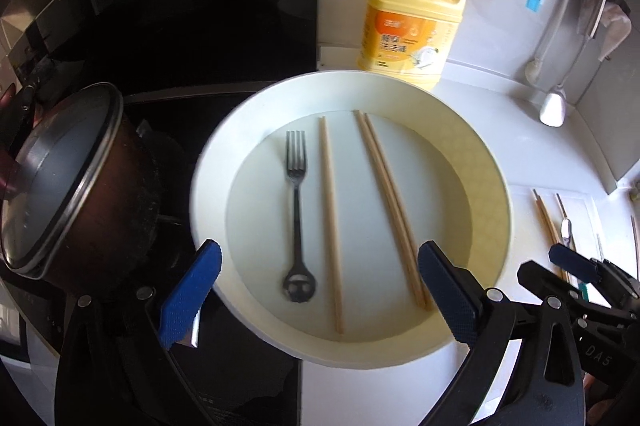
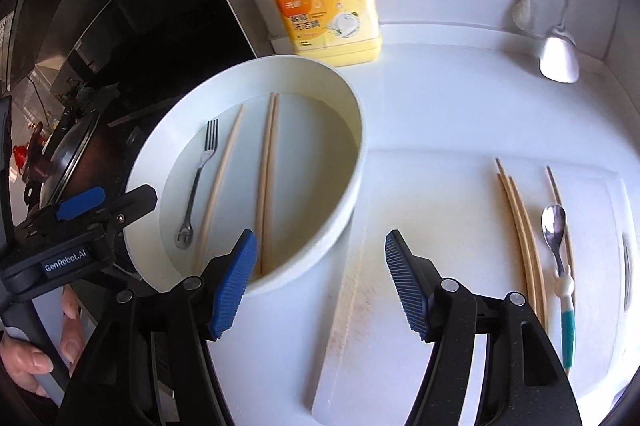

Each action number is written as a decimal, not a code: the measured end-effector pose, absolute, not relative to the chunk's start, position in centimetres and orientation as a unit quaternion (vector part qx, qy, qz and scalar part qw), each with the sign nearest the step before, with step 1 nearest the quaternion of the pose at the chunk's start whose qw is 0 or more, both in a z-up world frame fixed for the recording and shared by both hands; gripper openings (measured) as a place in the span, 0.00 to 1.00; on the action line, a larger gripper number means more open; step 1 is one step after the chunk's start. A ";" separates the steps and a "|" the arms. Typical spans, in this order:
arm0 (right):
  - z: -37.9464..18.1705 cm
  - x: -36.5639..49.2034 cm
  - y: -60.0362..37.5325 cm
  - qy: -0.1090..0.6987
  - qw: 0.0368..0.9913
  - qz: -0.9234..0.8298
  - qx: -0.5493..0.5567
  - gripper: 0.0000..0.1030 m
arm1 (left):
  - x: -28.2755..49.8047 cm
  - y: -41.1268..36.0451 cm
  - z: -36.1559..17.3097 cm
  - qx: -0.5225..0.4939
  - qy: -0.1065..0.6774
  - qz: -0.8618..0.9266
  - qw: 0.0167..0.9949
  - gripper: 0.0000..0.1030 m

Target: Organize utensils

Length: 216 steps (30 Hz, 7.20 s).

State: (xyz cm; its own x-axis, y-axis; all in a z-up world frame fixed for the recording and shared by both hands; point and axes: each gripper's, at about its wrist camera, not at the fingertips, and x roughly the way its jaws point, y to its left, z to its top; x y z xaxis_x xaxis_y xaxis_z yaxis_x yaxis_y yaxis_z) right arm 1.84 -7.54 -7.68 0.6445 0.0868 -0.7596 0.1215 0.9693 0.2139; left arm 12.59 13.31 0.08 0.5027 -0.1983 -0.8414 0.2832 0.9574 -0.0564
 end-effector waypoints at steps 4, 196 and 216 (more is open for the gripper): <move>-8.5 -1.3 -9.9 0.425 0.894 -0.050 0.130 0.65 | 11.9 11.1 0.4 0.047 0.474 -0.162 0.864 0.94; -5.8 -5.4 -11.2 0.265 0.928 -0.217 0.144 0.51 | 18.2 5.4 3.2 0.148 0.390 -0.346 0.840 0.86; -10.6 -15.6 -18.8 0.253 0.879 -0.331 0.230 0.51 | 8.4 -15.7 -1.3 0.379 0.298 -0.573 0.663 0.86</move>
State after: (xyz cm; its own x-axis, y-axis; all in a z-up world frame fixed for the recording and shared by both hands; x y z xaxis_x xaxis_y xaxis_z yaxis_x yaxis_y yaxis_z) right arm -15.63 -18.83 -10.58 0.6522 -0.4657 -0.5981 0.6991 0.6746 0.2371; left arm 8.38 -15.72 -1.25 0.1652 -0.5344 -0.8289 0.9854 0.0549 0.1609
